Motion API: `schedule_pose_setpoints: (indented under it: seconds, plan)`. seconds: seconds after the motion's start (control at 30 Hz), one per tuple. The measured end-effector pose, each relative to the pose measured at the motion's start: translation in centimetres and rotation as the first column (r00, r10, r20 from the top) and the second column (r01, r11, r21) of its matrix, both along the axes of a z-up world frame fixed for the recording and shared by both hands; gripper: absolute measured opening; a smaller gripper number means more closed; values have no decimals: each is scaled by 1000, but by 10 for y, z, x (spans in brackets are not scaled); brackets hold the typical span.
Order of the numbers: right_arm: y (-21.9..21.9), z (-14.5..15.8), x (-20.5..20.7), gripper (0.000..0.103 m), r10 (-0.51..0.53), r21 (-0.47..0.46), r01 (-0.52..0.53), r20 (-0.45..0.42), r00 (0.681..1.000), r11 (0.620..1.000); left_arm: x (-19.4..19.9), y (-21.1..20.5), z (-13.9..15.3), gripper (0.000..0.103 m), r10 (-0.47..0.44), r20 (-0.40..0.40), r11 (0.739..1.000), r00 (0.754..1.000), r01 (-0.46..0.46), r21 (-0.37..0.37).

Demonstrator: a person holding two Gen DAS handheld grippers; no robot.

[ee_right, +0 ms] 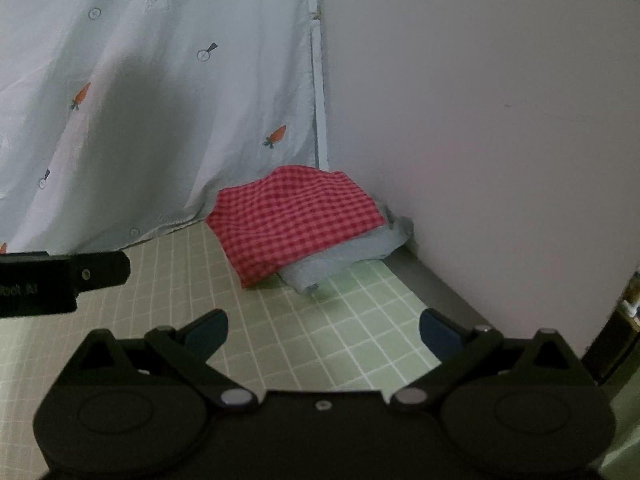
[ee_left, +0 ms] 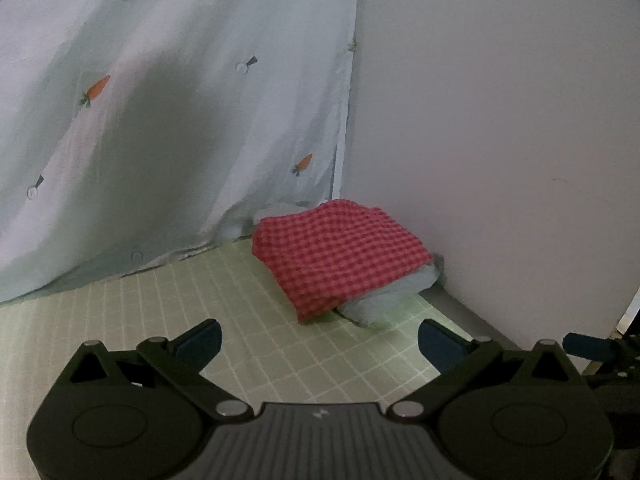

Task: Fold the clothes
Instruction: 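Lower the shorts onto the stack and open both grippers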

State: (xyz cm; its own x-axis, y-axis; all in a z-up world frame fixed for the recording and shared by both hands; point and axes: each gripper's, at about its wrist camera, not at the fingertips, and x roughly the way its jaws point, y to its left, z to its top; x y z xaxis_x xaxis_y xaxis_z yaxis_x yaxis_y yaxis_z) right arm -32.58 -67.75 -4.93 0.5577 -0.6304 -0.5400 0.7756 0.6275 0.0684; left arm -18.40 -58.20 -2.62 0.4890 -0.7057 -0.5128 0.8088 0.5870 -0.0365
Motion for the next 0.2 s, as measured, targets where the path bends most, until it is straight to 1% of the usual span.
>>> schedule_pose_setpoints:
  seconds: [0.2]
  plan:
    - [6,4,-5,103,6,-15,-6,6,1000,1000,-5,5,4,103,-7,-2,1000,1000,7,-9]
